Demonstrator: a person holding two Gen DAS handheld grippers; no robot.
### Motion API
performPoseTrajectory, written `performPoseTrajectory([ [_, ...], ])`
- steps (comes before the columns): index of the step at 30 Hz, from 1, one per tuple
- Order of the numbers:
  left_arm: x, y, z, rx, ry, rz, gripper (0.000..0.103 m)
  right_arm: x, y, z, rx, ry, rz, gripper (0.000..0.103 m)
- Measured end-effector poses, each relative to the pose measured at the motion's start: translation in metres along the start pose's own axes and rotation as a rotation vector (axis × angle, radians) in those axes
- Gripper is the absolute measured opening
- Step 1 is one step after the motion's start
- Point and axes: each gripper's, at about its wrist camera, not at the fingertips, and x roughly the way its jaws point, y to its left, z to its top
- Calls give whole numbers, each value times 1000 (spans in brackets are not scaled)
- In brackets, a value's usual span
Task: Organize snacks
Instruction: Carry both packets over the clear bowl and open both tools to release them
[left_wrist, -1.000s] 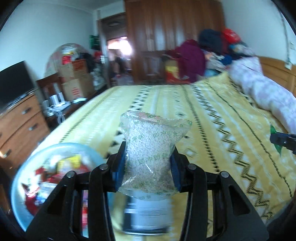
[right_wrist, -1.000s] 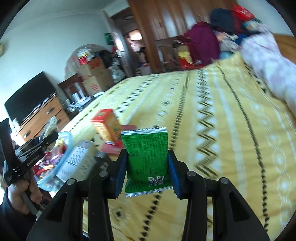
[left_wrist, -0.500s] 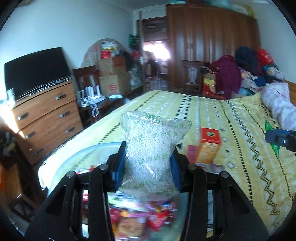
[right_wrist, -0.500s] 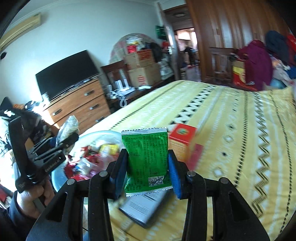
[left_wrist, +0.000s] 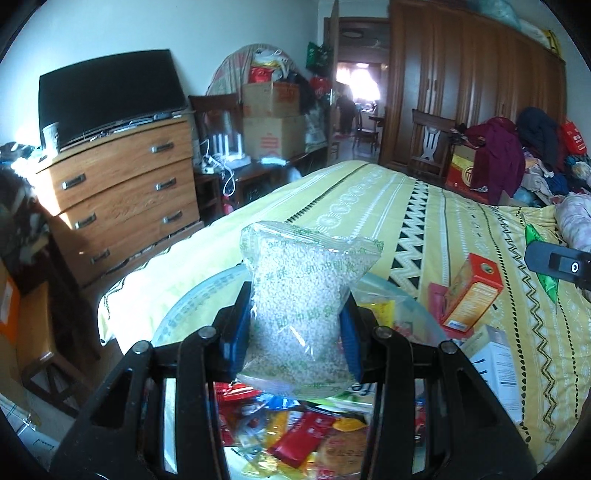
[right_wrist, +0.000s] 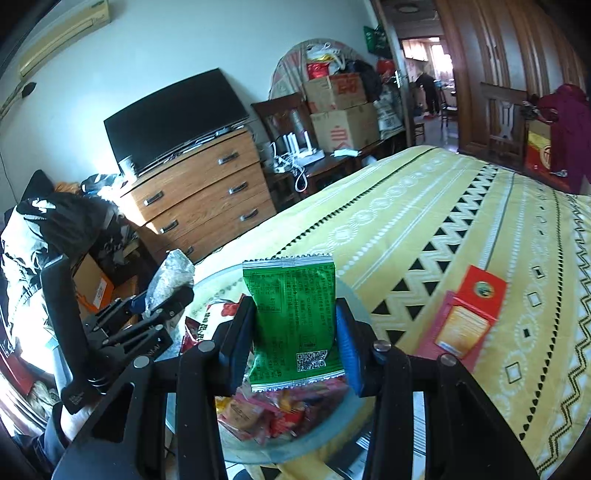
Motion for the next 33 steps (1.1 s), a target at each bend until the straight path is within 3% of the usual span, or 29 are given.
performPoseTrajectory([
  [12,14,19,-7,-32,50,2,43,50,16,2,-5,89,32,46],
  [33,31,34,-9,-45,91,-5,44,79,23,-3,-1,141,42,46],
])
